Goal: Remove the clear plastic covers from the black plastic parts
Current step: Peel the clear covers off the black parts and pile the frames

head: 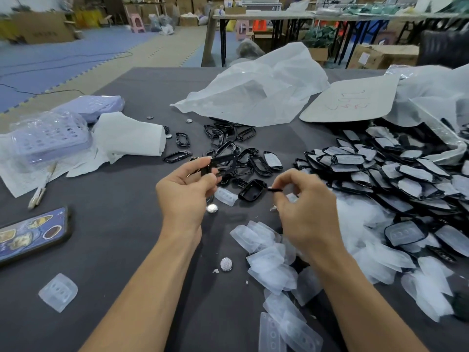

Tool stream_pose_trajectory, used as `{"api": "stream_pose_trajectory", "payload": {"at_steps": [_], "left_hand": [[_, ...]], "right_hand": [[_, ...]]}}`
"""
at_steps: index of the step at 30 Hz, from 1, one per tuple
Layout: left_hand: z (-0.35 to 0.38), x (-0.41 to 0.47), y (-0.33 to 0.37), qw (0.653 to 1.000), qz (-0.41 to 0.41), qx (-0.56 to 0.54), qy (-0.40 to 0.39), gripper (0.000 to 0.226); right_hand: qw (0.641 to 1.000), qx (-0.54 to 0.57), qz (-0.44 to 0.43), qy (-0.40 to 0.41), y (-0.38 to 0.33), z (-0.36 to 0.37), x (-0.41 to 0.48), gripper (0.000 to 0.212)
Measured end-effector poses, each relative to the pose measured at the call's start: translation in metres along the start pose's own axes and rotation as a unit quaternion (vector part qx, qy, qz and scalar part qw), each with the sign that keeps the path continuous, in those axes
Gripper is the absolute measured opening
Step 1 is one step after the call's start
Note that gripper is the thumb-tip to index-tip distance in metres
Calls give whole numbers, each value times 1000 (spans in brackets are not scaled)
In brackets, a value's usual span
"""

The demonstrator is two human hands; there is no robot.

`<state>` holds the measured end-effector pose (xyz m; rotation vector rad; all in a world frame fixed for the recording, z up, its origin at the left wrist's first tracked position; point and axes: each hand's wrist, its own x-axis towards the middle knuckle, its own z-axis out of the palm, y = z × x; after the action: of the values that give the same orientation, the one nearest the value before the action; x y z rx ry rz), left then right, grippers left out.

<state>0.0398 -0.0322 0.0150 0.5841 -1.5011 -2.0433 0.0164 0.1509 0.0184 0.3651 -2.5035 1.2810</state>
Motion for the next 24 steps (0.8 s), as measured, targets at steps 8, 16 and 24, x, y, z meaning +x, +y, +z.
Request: {"api": "stream_pose_trajectory", "payload": {"at_steps": [8, 16, 24], "left_hand": [[2, -1, -2, 1000, -16, 3, -3, 35], [8, -6, -1, 998, -36, 5, -53, 31], [10, -8, 0, 997, -34, 14, -74, 40]], "right_hand": [[992, 123, 20, 21, -5, 5, -3, 21], [979, 193, 67, 20, -4, 7, -1, 31], [965, 246, 82, 32, 0, 6, 2, 20]]}}
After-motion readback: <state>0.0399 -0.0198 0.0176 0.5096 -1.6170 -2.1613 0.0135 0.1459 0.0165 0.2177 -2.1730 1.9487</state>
